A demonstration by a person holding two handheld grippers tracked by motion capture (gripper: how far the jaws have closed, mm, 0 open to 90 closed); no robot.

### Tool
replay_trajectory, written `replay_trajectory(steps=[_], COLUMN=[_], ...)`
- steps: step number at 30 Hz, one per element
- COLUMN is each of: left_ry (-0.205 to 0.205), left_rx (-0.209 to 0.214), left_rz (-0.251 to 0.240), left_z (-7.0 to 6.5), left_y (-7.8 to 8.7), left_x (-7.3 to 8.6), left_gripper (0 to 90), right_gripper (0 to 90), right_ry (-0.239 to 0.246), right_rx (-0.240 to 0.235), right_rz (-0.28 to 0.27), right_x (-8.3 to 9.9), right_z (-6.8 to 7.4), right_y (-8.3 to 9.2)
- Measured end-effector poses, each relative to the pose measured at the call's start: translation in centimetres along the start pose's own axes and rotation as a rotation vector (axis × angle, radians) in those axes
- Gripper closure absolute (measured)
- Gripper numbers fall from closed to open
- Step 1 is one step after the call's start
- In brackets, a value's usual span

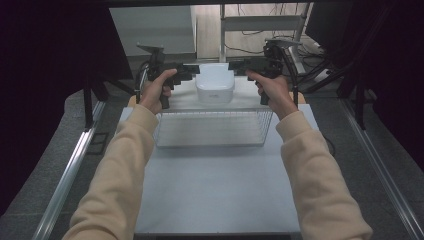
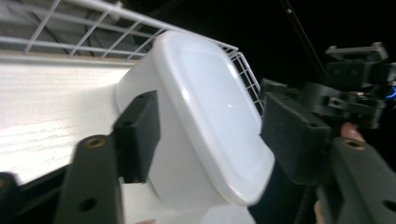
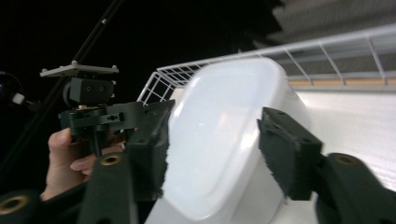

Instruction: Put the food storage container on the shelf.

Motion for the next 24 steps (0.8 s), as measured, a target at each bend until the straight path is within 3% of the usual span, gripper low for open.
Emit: replay_trajectory(steps=[3,8,16,24], left_ry=[-0.102,-0.22,-0.317,-0.378], left_rx=[-0.068,-0.125,-0.183,-0.188], left_rz=[-0.006,-0.039,-0.041,-0.027], left_z=[-1.4,-3.3,-4.4,-4.4], left_y=[1.0,2.8,4.4,5.4], left_x=[0.6,1.8,5.3,10.1], left_gripper=[30.5,28.6,28.5,28.1], right_gripper=[32.7,25.4,22.6,22.8], right_ry=[0.083,0.227,0.41,0.463], right_rx=[0.025,0.109,0.162,0.16], right_rz=[-0.003,0.015,0.022,0.018], right_x=[0.4,1.7,4.8,9.1], right_z=[1.2,1.9,1.5,0.5], right_y=[0.8,2.5,5.6,8.1])
Point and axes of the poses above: each handheld gripper's, and its own axes: y roughly backward along the jaws, x roughly out of its underside, z roughly to its left, the point moved 3 cm from there along -y, roughly forward along the jaws, and after that the axes turned 3 degrees about -x, right-handed, at the moved point
